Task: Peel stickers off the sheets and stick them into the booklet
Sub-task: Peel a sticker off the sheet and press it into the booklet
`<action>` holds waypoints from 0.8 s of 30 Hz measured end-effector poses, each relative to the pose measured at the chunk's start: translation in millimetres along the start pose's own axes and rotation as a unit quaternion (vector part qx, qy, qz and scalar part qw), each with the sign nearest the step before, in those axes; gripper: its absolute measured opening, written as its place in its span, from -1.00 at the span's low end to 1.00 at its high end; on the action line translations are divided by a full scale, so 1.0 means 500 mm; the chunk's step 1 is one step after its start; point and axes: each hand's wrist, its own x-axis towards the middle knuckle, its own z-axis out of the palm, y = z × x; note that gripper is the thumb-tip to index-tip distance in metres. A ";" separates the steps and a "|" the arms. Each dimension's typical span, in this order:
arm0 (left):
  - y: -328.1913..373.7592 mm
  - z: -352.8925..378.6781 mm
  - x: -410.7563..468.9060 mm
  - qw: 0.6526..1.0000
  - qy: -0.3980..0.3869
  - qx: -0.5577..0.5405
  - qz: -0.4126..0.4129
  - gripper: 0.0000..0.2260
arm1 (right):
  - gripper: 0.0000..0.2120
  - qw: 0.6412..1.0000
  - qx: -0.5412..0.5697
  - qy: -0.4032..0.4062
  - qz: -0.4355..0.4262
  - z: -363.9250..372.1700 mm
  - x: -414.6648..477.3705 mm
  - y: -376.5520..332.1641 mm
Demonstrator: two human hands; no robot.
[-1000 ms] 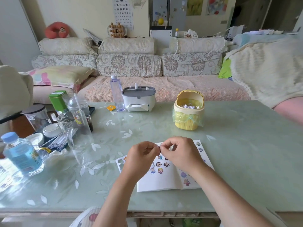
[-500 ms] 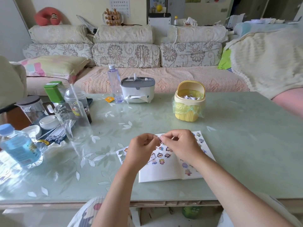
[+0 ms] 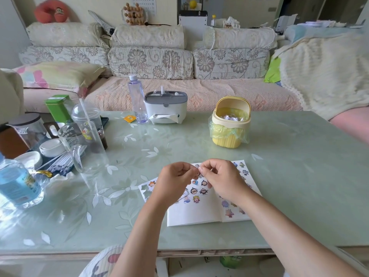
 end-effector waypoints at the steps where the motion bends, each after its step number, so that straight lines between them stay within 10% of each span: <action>1: 0.000 0.000 0.003 1.000 -0.005 0.008 -0.002 -0.88 | -0.84 1.000 0.012 -0.007 0.015 0.000 0.002 0.002; 8: 0.015 -0.008 0.014 1.000 -0.005 0.007 -0.001 -0.86 | -0.84 0.982 0.141 -0.090 0.083 -0.023 0.027 -0.003; 24: 0.029 -0.022 0.011 0.997 -0.032 0.066 0.009 -0.86 | -0.83 0.998 0.000 -0.062 0.006 -0.025 0.031 -0.012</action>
